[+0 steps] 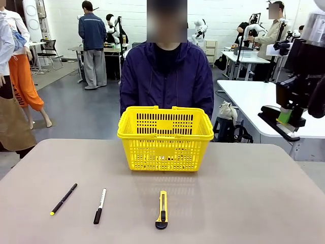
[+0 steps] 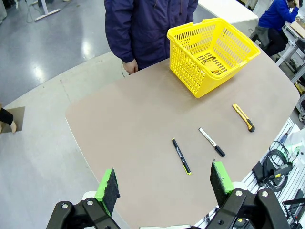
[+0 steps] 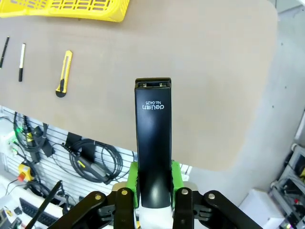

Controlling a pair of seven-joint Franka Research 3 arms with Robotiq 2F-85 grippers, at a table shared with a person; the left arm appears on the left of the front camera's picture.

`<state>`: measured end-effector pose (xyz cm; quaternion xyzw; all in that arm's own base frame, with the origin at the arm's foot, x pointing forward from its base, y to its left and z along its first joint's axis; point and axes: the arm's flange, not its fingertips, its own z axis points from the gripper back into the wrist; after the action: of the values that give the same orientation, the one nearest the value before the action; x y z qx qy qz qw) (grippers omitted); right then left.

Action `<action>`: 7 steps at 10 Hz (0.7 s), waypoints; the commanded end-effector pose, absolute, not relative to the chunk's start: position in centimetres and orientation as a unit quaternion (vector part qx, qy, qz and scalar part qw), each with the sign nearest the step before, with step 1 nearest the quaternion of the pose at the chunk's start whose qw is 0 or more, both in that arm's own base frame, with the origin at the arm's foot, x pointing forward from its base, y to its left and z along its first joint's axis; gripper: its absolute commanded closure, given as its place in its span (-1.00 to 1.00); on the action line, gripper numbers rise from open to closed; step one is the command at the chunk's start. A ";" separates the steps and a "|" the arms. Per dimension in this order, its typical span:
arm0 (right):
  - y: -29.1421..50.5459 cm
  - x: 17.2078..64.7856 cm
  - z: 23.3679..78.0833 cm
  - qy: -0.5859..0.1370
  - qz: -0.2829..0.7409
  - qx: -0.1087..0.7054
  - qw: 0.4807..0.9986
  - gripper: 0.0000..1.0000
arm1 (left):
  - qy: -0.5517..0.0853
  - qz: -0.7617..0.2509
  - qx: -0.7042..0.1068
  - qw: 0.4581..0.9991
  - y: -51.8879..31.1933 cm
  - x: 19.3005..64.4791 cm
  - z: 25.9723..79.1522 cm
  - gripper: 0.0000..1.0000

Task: Place the items the person wants into the basket.
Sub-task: Pick up the item the person points to and place it in the Market Basket.

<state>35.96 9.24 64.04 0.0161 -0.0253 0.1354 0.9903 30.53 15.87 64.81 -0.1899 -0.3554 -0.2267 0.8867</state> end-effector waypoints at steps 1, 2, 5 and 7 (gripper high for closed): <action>8.9 35.2 64.5 -0.034 0.140 0.013 0.989 0.76 | -0.359 -0.235 -0.191 0.883 16.1 30.4 64.7 -1.00; 8.9 35.2 64.5 -0.034 0.140 0.013 0.989 0.76 | -0.359 -0.235 -0.191 0.883 16.1 30.4 64.7 -1.00; 8.9 35.2 64.5 -0.034 0.140 0.013 0.989 0.76 | -0.359 -0.235 -0.191 0.883 16.1 30.4 64.7 -1.00; 8.9 35.2 64.5 -0.034 0.140 0.013 0.989 0.76 | -0.359 -0.235 -0.191 0.883 16.1 30.4 64.7 -1.00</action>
<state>35.35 9.15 64.73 0.0157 -0.0343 0.1356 0.9900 30.52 15.87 64.81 -0.1900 -0.3555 -0.2269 0.8866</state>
